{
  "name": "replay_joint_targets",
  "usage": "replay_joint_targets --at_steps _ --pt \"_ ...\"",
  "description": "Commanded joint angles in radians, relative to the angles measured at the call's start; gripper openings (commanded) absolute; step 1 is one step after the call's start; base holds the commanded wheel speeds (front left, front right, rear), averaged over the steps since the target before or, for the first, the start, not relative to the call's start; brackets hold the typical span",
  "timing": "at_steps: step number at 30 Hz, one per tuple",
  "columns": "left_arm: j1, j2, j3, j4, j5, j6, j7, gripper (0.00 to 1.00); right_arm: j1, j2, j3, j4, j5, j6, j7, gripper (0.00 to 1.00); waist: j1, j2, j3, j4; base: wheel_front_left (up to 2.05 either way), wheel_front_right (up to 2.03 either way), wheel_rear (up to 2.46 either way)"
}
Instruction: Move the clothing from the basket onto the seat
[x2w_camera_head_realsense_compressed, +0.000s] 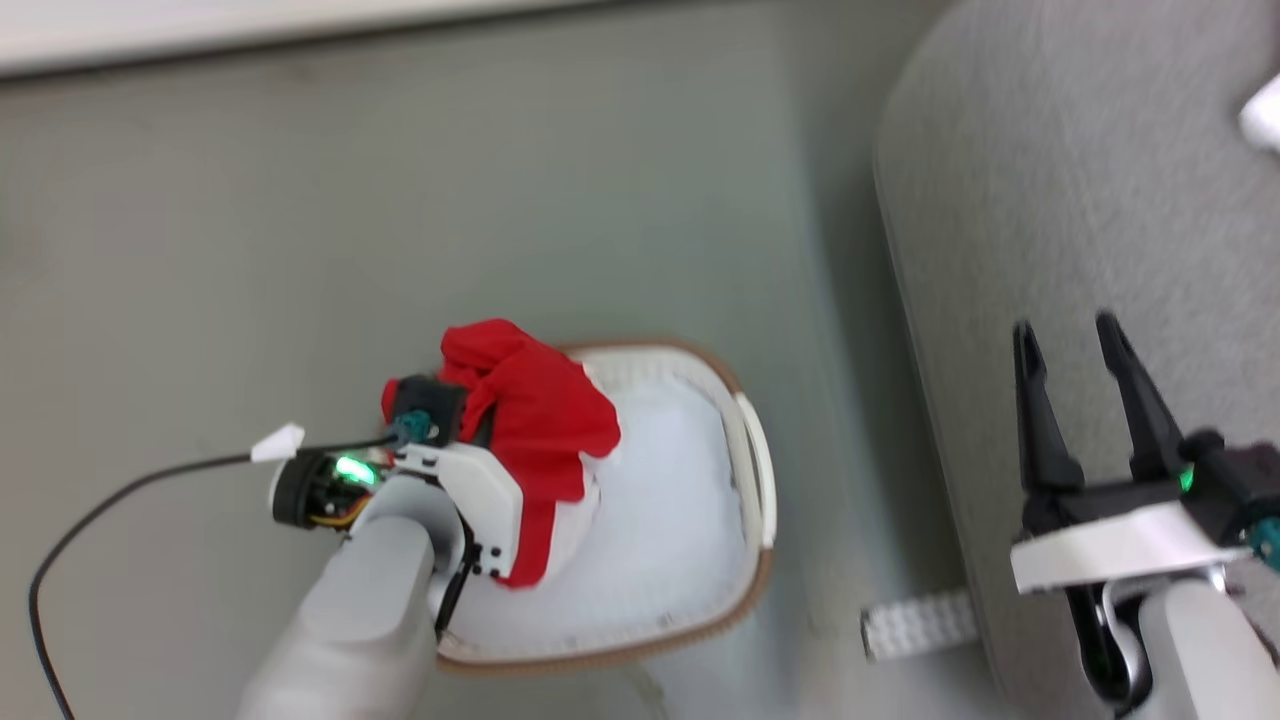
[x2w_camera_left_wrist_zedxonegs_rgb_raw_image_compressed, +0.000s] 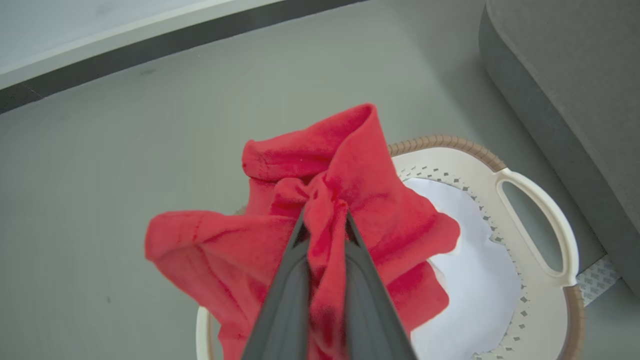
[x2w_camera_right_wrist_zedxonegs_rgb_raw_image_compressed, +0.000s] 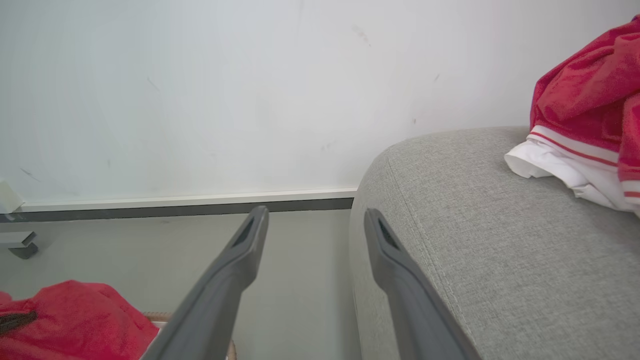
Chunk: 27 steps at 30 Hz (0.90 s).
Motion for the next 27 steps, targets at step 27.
replay_joint_targets --at_steps 27 --pt "0.237 0.108 0.028 -0.690 -0.121 0.086 0.168 0.00 0.312 -0.006 0.004 0.056 -0.006 -0.003 0.001 1.00 0.0001 0.0000 -0.593 0.133 0.00 0.00 0.00"
